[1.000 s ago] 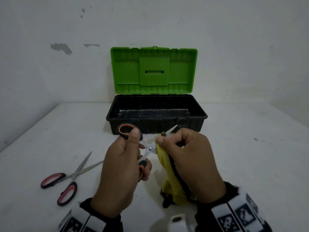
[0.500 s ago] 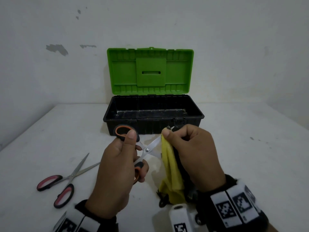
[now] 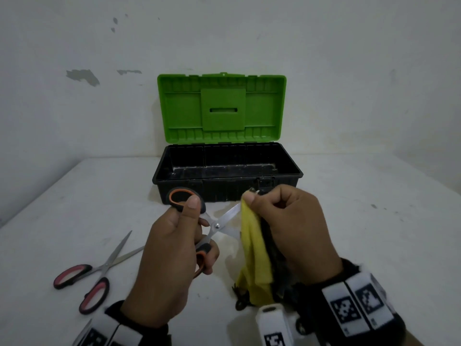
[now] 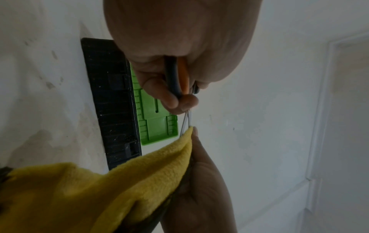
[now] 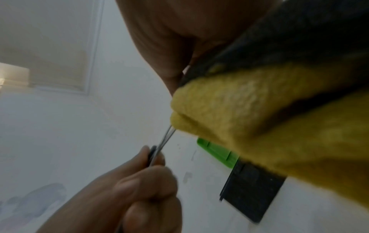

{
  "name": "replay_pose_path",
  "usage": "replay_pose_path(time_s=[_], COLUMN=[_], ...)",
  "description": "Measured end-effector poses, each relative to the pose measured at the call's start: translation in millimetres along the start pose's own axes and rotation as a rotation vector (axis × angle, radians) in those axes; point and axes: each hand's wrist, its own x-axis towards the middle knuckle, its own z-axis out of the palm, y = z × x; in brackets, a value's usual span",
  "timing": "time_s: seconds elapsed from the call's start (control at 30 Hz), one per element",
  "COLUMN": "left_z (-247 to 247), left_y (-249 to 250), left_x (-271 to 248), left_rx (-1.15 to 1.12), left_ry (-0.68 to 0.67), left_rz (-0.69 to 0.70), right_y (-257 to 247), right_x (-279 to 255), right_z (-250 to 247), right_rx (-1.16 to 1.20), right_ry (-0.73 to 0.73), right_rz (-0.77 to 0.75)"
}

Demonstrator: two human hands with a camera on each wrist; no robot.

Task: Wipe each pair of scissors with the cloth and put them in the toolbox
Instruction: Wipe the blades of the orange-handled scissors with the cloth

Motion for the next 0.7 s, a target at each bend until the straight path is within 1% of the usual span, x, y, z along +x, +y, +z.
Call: replay_pose_path(time_s=[0.07,0.23,0.3,0.37,0.43,0.5,0.53,0.6,0.7], left_z=[1,-1,-1,-1,-3,-5,-6,-7,-6], left_y=[0,2,2,2,3,4,4,3,2], left_x=[0,-1,-1,-2,-1,0,1,2,1], left_rx=[-0.002,0.009,0.005,-0.004,-0.012,0.006,0.016,0.037,0.066], left_ry=[0.004,-0.002,-0.003,0.004,0.010,0.008,0.006,0.007,0.019], left_rz=[-0.004,0.001,-0.009,-0.029,-0.051,-0.057,-0.055,-0.048,-0.018], right_y=[0,-6,-4,1,9,15,17,15,12], right_x=[4,-11,-3,9,22,31,35,39,47], right_z=[-4,5,1,-7,-16,-27,-31,-38,-44], right_rx=[0.011,0.009,0.024,0.060,0.146,0.214,0.216,0.175,-0.006], right_ry=[0.043,-0.057,-0.022,0.043,0.081,0.080,0.069,0.063,0.160], right_rz=[-0.006,-0.023,-0.005,0.049,0.145,0.219,0.226,0.187,0.021])
